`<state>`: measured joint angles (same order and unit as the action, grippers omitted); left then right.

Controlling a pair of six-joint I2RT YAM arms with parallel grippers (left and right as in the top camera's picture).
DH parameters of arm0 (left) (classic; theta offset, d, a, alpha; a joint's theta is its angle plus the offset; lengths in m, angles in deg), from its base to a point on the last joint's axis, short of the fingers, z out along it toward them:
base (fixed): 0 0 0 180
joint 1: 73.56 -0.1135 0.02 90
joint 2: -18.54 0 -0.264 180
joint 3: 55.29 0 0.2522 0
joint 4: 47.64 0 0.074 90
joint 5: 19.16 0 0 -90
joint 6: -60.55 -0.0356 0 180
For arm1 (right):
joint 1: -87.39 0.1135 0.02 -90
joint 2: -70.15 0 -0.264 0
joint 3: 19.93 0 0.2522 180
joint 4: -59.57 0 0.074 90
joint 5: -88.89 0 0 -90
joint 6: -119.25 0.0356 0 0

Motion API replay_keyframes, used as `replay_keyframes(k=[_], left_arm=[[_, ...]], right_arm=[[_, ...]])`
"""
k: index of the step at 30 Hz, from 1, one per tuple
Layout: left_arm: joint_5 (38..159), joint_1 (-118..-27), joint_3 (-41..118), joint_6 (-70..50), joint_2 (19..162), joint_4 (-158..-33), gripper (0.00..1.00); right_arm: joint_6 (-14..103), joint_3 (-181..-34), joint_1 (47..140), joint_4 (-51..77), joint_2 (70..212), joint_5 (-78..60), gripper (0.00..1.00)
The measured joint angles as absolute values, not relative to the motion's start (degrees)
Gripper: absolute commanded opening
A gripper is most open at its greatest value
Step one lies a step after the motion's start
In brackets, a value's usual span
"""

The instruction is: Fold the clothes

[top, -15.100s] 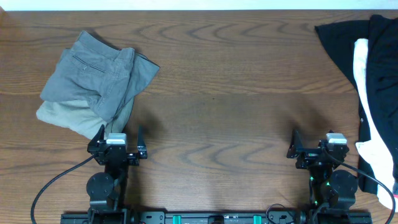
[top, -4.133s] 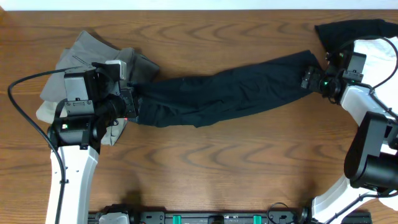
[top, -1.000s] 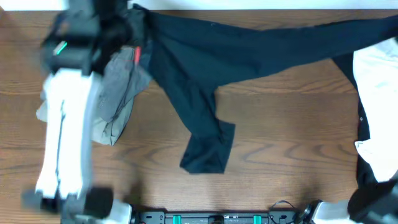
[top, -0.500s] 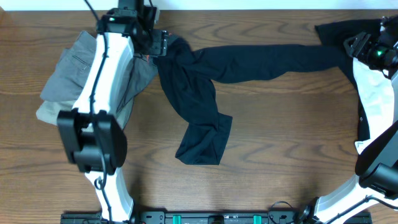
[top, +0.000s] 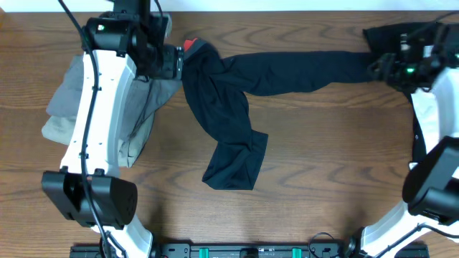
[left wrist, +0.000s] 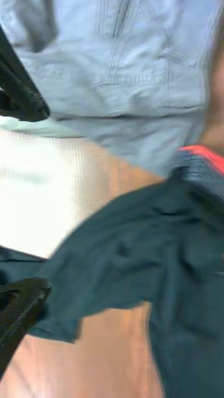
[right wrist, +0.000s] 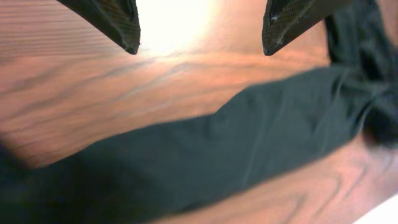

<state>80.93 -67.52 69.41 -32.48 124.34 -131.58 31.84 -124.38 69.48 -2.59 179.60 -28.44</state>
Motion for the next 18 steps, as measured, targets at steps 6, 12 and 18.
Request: replay_keyframes(k=[6, 12, 18], left_arm=[[80.91, -67.52, 68.62, -32.50, 125.13, -133.81, 0.82], [80.91, -67.52, 68.62, -32.50, 125.13, -134.40, 0.84], [80.93, -67.52, 68.62, -32.50, 125.15, -134.48, 0.87]], right_arm=[[28.14, -118.48, 81.46, -3.49, 179.60, -29.93, 0.68], [23.33, -109.21, 94.88, 0.12, 179.60, -30.32, 0.67], [19.25, -105.08, 106.62, 3.03, 179.60, -30.28, 0.59]])
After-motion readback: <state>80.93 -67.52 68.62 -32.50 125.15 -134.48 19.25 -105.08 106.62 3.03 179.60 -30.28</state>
